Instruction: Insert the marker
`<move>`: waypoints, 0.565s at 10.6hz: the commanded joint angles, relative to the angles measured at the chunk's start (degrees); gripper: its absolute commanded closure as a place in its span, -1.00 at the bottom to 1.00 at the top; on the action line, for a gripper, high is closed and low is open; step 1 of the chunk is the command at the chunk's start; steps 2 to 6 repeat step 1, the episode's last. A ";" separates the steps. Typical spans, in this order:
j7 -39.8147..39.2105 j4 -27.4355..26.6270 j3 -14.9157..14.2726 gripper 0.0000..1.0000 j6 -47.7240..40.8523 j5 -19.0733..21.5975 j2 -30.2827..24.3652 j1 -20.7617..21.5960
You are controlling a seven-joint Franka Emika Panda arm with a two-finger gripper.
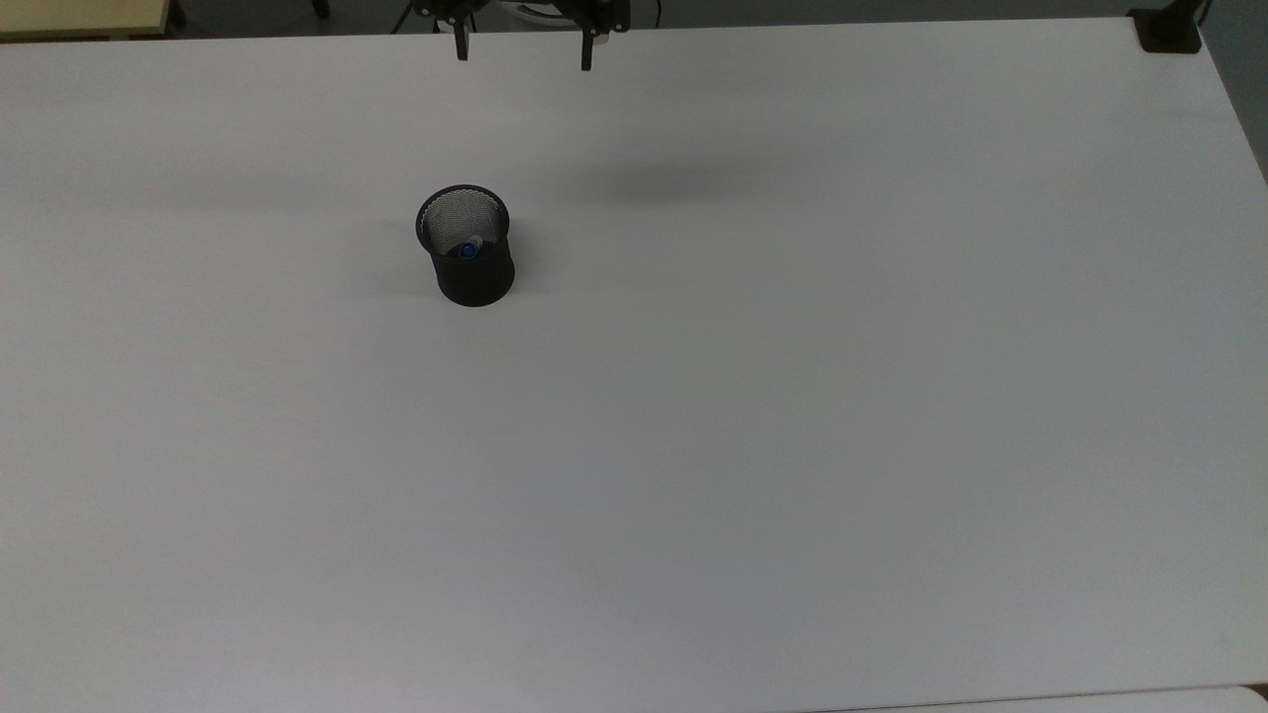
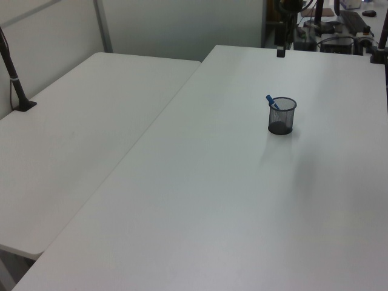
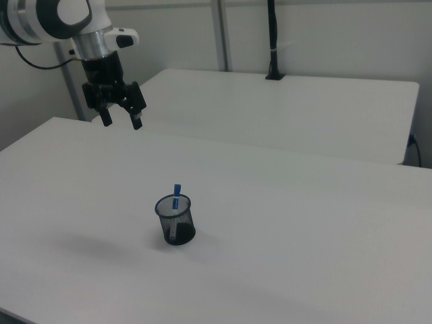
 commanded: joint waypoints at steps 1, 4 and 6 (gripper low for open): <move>-1.17 -0.52 -0.67 -1.00 -1.42 0.52 -0.79 0.31; -1.17 -0.52 -0.67 -1.00 -1.42 0.52 -0.79 0.31; -1.17 -0.52 -0.67 -1.00 -1.42 0.52 -0.79 0.31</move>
